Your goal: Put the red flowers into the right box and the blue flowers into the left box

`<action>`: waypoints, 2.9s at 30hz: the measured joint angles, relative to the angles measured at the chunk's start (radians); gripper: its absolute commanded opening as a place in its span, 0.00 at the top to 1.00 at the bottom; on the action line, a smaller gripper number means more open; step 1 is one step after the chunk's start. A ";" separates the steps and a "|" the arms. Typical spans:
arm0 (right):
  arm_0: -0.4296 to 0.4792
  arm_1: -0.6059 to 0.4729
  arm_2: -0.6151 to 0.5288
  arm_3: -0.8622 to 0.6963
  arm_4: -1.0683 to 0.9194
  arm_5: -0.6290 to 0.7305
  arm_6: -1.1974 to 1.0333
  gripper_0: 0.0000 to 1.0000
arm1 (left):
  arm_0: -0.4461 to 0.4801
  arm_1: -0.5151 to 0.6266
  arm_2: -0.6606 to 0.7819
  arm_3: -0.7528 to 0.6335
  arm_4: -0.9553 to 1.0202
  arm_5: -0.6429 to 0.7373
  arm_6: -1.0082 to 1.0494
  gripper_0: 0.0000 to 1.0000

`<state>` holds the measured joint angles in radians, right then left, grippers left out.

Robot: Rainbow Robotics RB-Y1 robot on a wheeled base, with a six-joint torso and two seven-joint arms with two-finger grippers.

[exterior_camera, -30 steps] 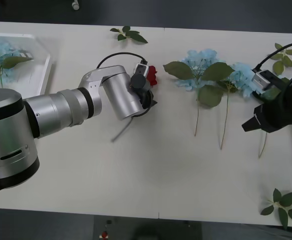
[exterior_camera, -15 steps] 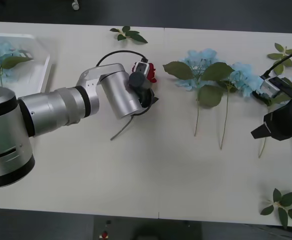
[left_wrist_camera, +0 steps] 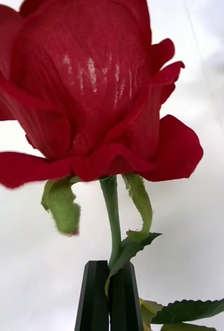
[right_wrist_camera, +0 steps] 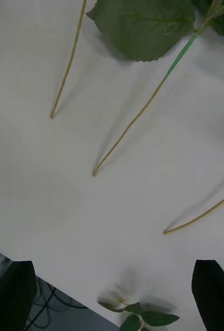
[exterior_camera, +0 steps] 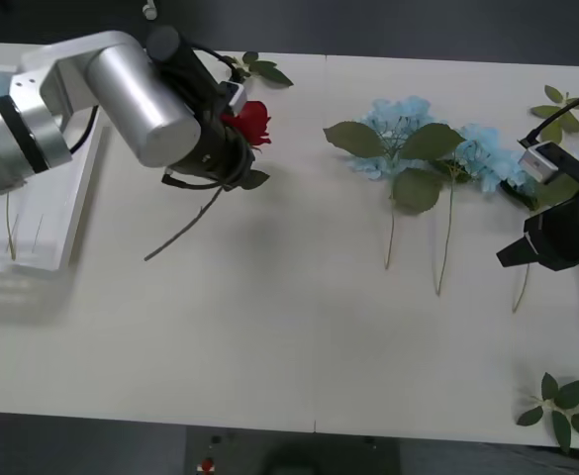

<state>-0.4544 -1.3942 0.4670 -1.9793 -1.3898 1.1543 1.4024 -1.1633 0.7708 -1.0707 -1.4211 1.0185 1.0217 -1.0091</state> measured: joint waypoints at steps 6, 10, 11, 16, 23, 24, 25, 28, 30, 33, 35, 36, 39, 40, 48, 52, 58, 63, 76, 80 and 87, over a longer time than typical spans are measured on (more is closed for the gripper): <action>0.000 -0.020 -0.062 0.000 -0.118 -0.001 0.000 0.12 | 0.000 0.140 0.166 -0.129 0.166 0.189 -0.121 1.00; 0.000 -0.020 -0.123 0.000 -0.235 0.005 0.000 0.12 | 0.007 0.188 0.295 -0.155 0.261 0.264 -0.206 1.00; 0.000 -0.020 -0.134 0.000 -0.266 0.004 0.000 0.12 | 0.016 0.191 0.335 -0.155 0.283 0.269 -0.240 1.00; 0.000 -0.020 -0.149 0.006 -0.501 -0.011 0.000 0.12 | 0.165 0.145 0.643 -0.156 0.372 0.271 -0.473 1.00; 0.004 -0.017 -0.133 0.017 -0.614 -0.066 0.000 0.12 | 0.396 0.002 0.922 -0.138 0.617 0.141 -0.987 1.00; 0.011 -0.013 -0.132 0.017 -0.629 -0.095 0.000 0.12 | 0.410 -0.010 0.918 -0.126 0.672 0.127 -1.051 1.00; 0.020 -0.004 -0.132 0.017 -0.635 -0.127 0.000 0.12 | 0.419 -0.022 0.910 -0.114 0.716 0.114 -1.112 1.00; 0.058 0.052 -0.134 0.016 -0.626 -0.186 0.000 0.12 | 0.432 -0.068 0.885 -0.080 0.811 0.087 -1.296 1.00; 0.083 0.098 -0.134 0.011 -0.592 -0.253 0.000 0.12 | 0.440 -0.106 0.879 -0.065 0.873 0.068 -1.390 1.00; 0.133 0.162 -0.134 -0.015 -0.547 -0.380 0.001 0.12 | 0.459 -0.170 0.880 -0.062 0.920 0.044 -1.485 1.00; 0.173 0.195 -0.134 -0.042 -0.523 -0.451 0.006 0.12 | 0.473 -0.212 0.880 -0.062 0.937 0.035 -1.523 1.00; 0.193 0.211 -0.134 -0.053 -0.510 -0.480 0.017 0.12 | 0.479 -0.231 0.880 -0.062 0.947 0.030 -1.543 1.00; 0.252 0.266 -0.134 -0.078 -0.482 -0.546 0.077 0.12 | 0.500 -0.287 0.880 -0.062 0.970 0.020 -1.608 1.00; 0.265 0.284 -0.134 -0.080 -0.482 -0.555 0.101 0.12 | 0.504 -0.302 0.880 -0.062 0.969 0.020 -1.619 1.00; 0.296 0.414 -0.126 -0.081 -0.482 -0.611 0.212 0.12 | 0.514 -0.390 0.878 -0.062 0.930 -0.010 -1.627 1.00; 0.266 0.431 -0.046 -0.081 -0.475 -0.738 0.269 0.12 | 0.514 -0.406 0.837 -0.062 0.930 -0.072 -1.627 1.00; 0.167 0.431 0.140 -0.074 -0.361 -0.874 0.341 0.12 | 0.514 -0.413 0.749 -0.062 0.930 -0.146 -1.635 1.00; 0.136 0.436 0.155 -0.043 -0.198 -0.869 0.342 0.12 | 0.515 -0.450 0.737 -0.062 0.930 -0.182 -1.662 1.00; 0.136 0.476 0.121 0.000 -0.009 -0.903 0.362 0.12 | 0.515 -0.460 0.737 -0.062 0.930 -0.190 -1.662 1.00; 0.135 0.530 0.121 0.007 -0.017 -0.903 0.362 0.12 | 0.515 -0.460 0.737 -0.062 0.930 -0.190 -1.662 1.00; 0.098 0.618 0.121 0.011 -0.077 -0.923 0.362 0.42 | 0.515 -0.460 0.738 -0.062 0.931 -0.192 -1.662 1.00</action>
<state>-0.3568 -0.7765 0.5883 -1.9682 -1.4668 0.2315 1.7642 -0.6484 0.3107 -0.3327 -1.4831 1.9500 0.8302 -2.6710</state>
